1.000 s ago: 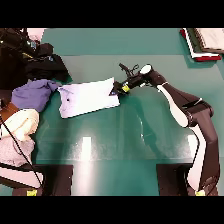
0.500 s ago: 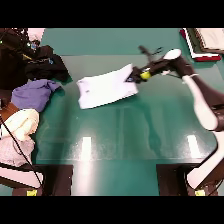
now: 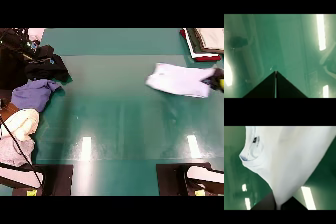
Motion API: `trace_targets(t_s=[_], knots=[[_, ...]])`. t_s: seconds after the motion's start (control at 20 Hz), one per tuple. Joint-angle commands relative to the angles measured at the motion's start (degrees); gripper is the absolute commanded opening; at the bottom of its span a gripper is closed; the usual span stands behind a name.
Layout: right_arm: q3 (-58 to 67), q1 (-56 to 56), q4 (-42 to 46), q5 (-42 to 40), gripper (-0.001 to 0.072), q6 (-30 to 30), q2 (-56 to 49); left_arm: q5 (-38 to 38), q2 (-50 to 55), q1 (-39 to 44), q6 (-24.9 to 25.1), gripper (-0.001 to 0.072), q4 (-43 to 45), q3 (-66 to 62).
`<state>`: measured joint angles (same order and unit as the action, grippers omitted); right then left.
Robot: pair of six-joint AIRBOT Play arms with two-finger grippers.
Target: Fold the shirts.
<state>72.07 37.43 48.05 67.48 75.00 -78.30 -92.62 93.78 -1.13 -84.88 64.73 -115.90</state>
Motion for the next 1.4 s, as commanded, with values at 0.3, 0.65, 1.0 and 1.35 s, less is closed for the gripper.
trace_targets(t_s=[0.3, 0.65, 1.0, 1.35], knots=[[-16.4, 27.0, 4.8, -9.9, 0.0011, 1.4, 12.4, -0.1, 0.0, 0.0, -0.7, 0.0023, -1.4, 0.0], [-11.0, 27.0, 25.7, -5.2, 0.0397, 3.7, 12.4, -1.5, 0.0, 0.0, -0.2, 0.0023, -1.4, 0.0], [0.0, 24.3, 25.9, -1.8, 0.0445, 10.4, 12.4, -1.0, 0.0, 0.0, 0.9, 0.0023, -1.4, 0.0], [4.3, -0.2, 17.6, 5.7, 0.0445, 10.4, 12.4, 1.3, 0.0, 0.0, 1.3, 0.0023, -1.4, 0.0]])
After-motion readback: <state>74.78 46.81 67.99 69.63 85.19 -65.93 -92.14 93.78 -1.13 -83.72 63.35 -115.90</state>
